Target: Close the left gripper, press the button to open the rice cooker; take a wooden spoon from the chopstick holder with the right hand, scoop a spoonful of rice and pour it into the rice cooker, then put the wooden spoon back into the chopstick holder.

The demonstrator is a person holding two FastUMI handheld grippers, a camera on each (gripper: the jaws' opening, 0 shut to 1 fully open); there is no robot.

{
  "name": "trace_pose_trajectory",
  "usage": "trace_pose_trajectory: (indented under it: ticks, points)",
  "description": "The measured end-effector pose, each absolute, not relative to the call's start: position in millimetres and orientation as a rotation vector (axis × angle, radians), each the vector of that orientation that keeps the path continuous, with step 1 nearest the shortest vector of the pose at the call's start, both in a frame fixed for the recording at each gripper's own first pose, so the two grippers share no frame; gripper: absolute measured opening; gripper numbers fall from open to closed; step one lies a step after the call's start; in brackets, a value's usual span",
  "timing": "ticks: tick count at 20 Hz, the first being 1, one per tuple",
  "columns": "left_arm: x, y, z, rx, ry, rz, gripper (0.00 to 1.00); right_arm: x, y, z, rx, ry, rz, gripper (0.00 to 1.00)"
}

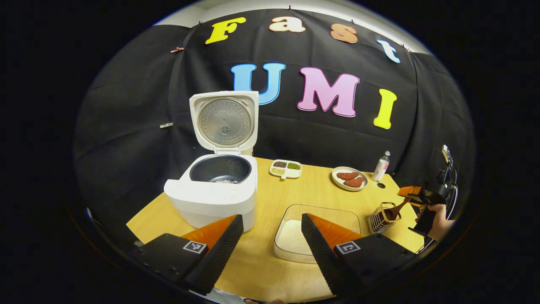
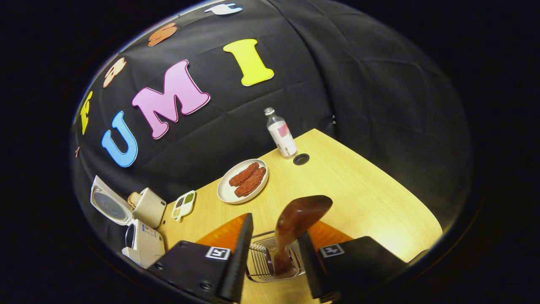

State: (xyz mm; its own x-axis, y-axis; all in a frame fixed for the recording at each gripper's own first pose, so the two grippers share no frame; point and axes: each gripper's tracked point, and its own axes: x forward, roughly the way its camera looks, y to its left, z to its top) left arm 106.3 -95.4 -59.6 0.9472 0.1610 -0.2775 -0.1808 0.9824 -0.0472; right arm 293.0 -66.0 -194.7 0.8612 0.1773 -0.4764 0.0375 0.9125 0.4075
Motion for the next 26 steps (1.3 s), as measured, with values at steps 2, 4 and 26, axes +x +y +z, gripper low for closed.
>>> trace_pose_trajectory:
  ticks: [2, 4, 26]
  points:
    - [105.1, -84.3, -51.6, -0.065, 0.257, 0.188, 0.95, 286.5, -77.7, -189.9, 0.403, 0.52, 0.054, 0.82]
    - [104.3, -67.9, -37.6, -0.075, 0.225, 0.208, 0.95, 275.1, -91.8, -181.4, 0.377, 0.499, 0.015, 0.99]
    - [218.2, 118.0, 214.7, -0.077, -0.067, 0.294, 0.94, 82.6, -154.0, -204.4, 0.286, 0.643, -0.202, 0.99]
